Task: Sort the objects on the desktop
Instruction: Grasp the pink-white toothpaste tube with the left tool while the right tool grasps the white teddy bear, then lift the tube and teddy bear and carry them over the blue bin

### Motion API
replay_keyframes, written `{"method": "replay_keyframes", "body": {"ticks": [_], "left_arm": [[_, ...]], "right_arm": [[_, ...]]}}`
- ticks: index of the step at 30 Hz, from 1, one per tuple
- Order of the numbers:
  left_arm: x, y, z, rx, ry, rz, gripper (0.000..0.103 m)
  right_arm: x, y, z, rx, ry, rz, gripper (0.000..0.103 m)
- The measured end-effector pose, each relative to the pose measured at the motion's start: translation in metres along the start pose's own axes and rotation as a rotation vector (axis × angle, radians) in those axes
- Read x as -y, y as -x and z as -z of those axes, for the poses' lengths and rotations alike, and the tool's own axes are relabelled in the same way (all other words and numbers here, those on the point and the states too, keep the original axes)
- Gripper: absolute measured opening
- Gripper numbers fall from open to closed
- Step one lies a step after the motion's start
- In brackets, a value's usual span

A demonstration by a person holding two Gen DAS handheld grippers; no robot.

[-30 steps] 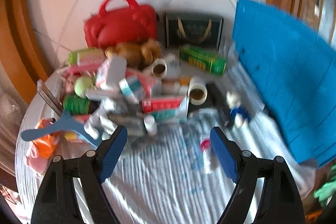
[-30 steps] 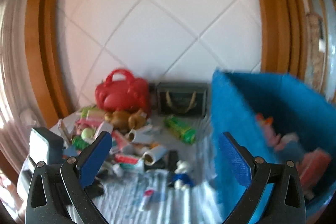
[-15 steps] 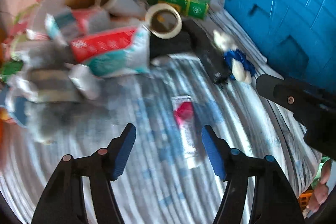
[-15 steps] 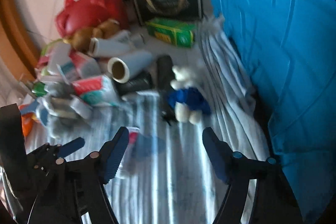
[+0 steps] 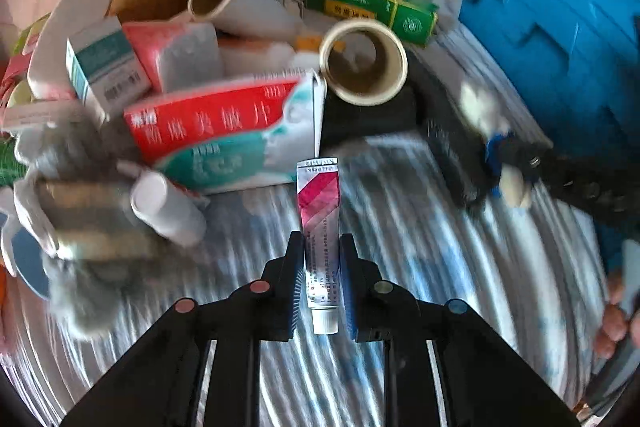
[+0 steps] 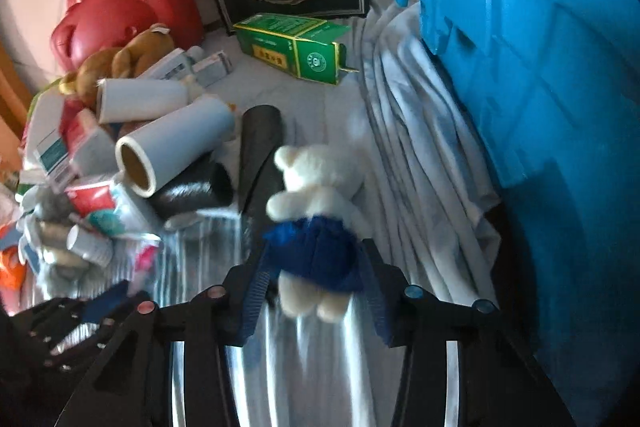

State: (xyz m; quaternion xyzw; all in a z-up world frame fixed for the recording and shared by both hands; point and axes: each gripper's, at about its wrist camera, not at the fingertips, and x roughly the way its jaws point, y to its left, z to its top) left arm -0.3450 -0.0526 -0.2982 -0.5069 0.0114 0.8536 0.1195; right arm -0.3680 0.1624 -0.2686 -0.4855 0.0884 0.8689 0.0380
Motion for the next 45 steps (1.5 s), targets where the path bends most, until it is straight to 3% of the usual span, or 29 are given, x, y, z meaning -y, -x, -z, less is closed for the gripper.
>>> {"method": "replay_keyframes", "body": {"ticks": [7, 11, 20, 31, 38, 45], "left_arm": [[0.002, -0.001, 0.001, -0.020, 0.001, 0.012, 0.017], [-0.003, 0.012, -0.001, -0.004, 0.006, 0.012, 0.017], [-0.006, 0.078, -0.004, 0.130, 0.012, -0.008, 0.017], [0.024, 0.185, -0.018, 0.343, -0.030, -0.034, 0.017], [0.071, 0.239, -0.032, 0.478, -0.091, 0.028, 0.017], [0.153, 0.272, -0.056, 0.544, -0.174, 0.112, 0.017]], "right_arm": [[0.009, -0.035, -0.014, -0.095, -0.024, 0.003, 0.044], [0.003, -0.032, -0.011, -0.092, 0.024, 0.027, 0.032], [-0.029, 0.061, 0.000, 0.061, 0.076, -0.041, 0.032], [-0.054, 0.215, 0.003, 0.363, 0.140, -0.063, 0.032], [-0.033, 0.299, 0.002, 0.538, 0.140, -0.017, 0.032], [0.034, 0.356, -0.005, 0.636, 0.093, 0.103, 0.032]]}}
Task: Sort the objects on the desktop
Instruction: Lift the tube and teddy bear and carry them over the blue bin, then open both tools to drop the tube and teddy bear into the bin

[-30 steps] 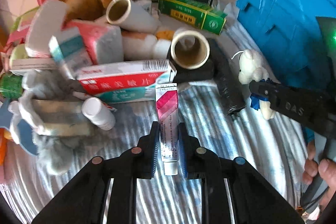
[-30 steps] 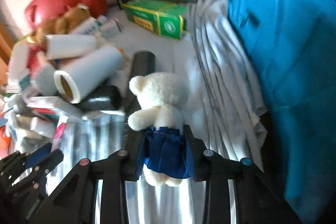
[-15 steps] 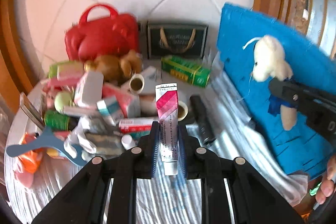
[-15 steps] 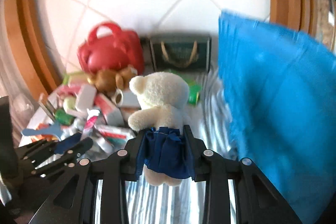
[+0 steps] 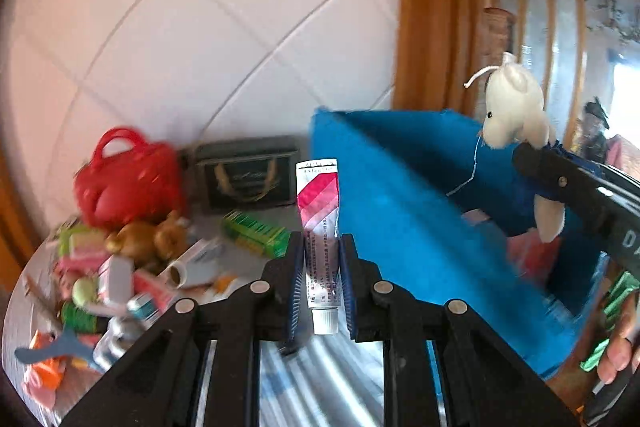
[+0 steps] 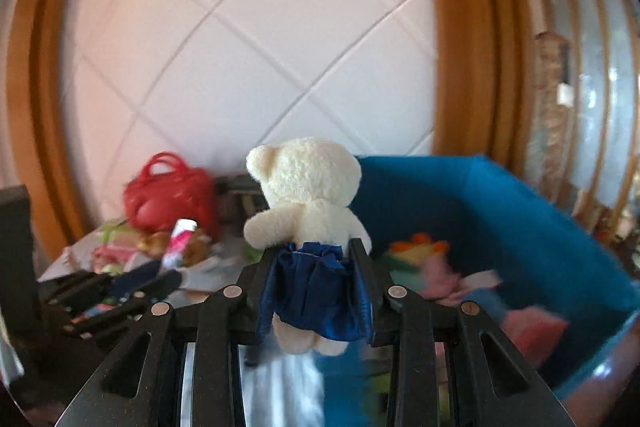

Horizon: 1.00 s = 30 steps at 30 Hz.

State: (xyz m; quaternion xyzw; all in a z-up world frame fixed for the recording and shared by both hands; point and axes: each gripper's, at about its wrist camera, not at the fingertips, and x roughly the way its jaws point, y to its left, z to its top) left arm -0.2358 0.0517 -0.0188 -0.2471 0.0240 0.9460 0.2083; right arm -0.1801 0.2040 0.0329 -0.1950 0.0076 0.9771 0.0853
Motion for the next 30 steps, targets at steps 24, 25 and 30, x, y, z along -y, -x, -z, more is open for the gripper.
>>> {"method": "replay_keyframes", "body": {"ticks": [24, 25, 30], "left_arm": [[0.219, -0.058, -0.042, -0.107, -0.170, 0.102, 0.017], [0.220, -0.060, -0.042, -0.112, -0.168, 0.098, 0.017], [0.225, -0.073, -0.041, -0.139, -0.159, 0.077, 0.017]], "right_arm": [[0.236, -0.032, 0.035, -0.155, -0.060, 0.241, 0.032], [0.238, -0.034, 0.037, -0.162, -0.059, 0.238, 0.032], [0.249, -0.045, 0.041, -0.193, -0.046, 0.231, 0.033]]}}
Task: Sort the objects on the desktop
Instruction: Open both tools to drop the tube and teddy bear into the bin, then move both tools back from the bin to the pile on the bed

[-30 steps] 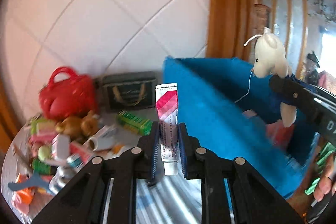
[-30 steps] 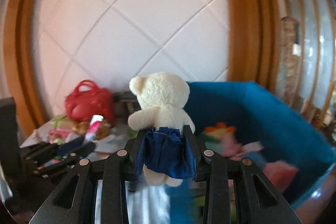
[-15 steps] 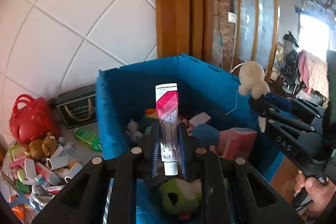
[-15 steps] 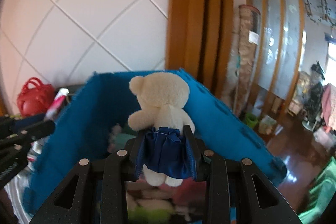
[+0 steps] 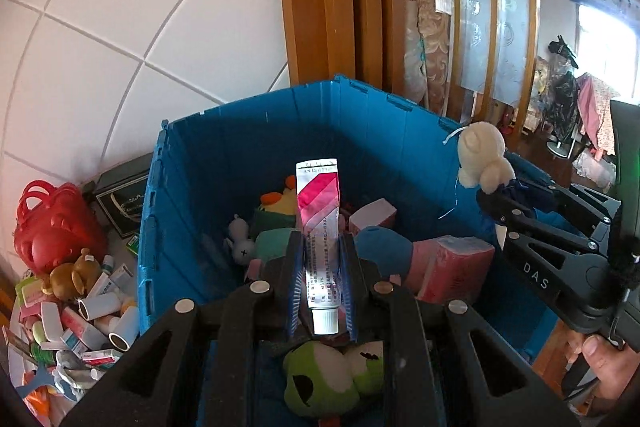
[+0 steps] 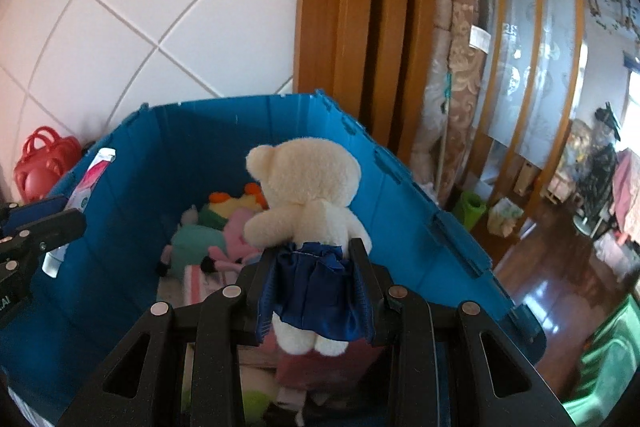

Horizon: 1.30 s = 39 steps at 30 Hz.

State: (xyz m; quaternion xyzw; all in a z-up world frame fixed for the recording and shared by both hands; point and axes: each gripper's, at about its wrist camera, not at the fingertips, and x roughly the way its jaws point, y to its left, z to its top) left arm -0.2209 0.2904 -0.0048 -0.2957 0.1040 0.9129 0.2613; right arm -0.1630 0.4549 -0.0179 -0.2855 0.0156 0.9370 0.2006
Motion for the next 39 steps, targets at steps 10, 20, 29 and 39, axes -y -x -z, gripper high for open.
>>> {"method": "replay_keyframes", "body": {"ticks": [10, 20, 29, 39], "left_arm": [[0.001, -0.007, -0.001, -0.018, 0.013, -0.008, 0.017], [0.001, -0.009, -0.001, -0.037, 0.021, -0.054, 0.049], [-0.003, 0.011, 0.001, 0.049, 0.013, -0.087, 0.080], [-0.022, 0.032, 0.010, 0.086, 0.054, -0.090, 0.080]], "right_arm": [[0.004, -0.017, -0.001, -0.045, 0.025, 0.020, 0.036], [0.004, -0.017, -0.005, -0.045, 0.040, 0.040, 0.080], [-0.002, -0.007, -0.006, -0.020, 0.059, 0.054, 0.103], [-0.019, 0.011, -0.005, -0.003, 0.074, 0.048, 0.103]]}}
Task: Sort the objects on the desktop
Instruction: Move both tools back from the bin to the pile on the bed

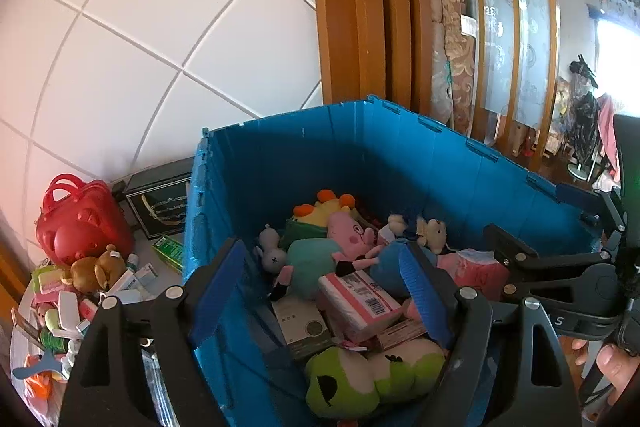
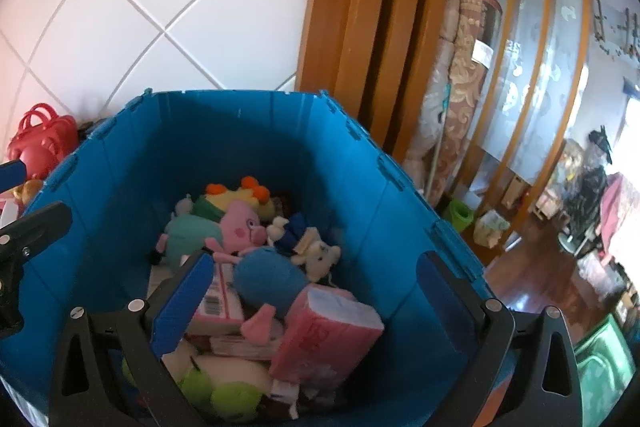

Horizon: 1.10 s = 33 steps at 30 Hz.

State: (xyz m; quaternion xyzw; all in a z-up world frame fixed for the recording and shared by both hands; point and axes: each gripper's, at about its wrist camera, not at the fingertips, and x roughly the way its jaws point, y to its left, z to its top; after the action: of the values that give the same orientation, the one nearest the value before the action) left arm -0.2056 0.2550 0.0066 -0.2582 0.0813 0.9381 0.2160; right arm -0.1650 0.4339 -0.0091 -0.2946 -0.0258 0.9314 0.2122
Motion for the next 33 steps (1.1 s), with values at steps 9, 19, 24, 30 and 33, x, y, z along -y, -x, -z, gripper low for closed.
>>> {"method": "replay_keyframes", "body": {"ticks": [9, 19, 24, 30, 33], "left_arm": [[-0.052, 0.033, 0.014, 0.052, 0.065, -0.032, 0.080], [-0.179, 0.056, 0.066, 0.020, 0.188, -0.182, 0.080], [-0.255, 0.060, 0.109, -0.043, 0.241, -0.293, 0.080], [-0.332, 0.059, 0.163, -0.107, 0.313, -0.397, 0.080], [-0.358, 0.046, 0.189, -0.153, 0.363, -0.411, 0.080]], "right_arm": [[-0.023, 0.040, -0.008, 0.085, -0.069, -0.069, 0.103], [-0.117, 0.091, -0.023, 0.202, -0.049, -0.212, 0.103], [-0.181, 0.105, -0.027, 0.226, -0.040, -0.306, 0.103], [-0.263, 0.103, -0.021, 0.223, 0.005, -0.417, 0.103], [-0.303, 0.089, -0.011, 0.193, 0.041, -0.450, 0.103]]}}
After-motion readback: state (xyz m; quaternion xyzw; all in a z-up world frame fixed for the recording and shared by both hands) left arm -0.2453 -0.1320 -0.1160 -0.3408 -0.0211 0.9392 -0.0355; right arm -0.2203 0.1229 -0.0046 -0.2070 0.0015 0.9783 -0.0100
